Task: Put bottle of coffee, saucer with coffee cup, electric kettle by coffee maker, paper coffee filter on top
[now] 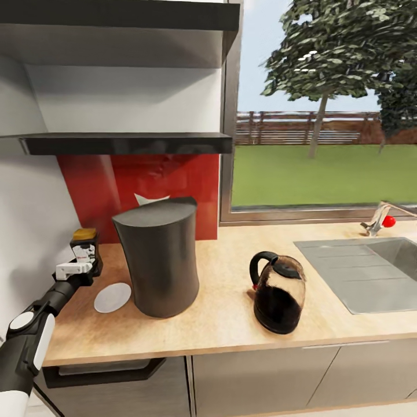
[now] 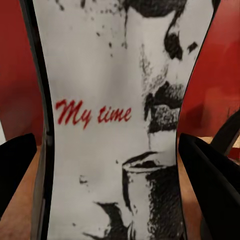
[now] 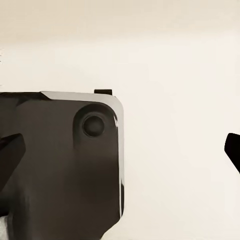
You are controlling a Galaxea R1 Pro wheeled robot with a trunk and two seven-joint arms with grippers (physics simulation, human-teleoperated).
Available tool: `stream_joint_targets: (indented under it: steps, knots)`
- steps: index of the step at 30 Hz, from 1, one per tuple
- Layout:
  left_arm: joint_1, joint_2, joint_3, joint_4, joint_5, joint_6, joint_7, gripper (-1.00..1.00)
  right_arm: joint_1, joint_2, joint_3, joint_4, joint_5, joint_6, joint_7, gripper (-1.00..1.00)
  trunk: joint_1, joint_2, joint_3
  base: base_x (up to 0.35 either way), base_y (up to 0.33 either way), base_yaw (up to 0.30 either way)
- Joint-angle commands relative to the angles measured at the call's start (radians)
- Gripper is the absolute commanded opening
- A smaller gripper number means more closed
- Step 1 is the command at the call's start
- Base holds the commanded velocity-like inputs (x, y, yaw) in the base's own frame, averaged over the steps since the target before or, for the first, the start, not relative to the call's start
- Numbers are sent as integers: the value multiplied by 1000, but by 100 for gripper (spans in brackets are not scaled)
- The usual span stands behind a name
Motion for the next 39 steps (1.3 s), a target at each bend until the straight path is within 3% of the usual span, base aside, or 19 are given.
stream_joint_targets:
  steps: [1,10,17,39]
  knots:
    - [-1,0,2,1,3,-2,-5,-100,-1,0,-1,1,0,-4,-1,100,1,-2,-2,65,54,-8]
    - [-1,0,2,1,4,-3,-6,-100,-1,0,-1,1,0,-3,-1,100,1,-2,-2,53,11,-10]
    - [-1,-1,2,1,4,-3,-7,-100,-1,1,-1,1,0,-3,-1,100,1,-2,-2,199,0,-211]
    - [-1,0,2,1,4,-3,-7,-100,-1,2,0,1,0,-3,-1,100,1,-2,-2,6,40,-15]
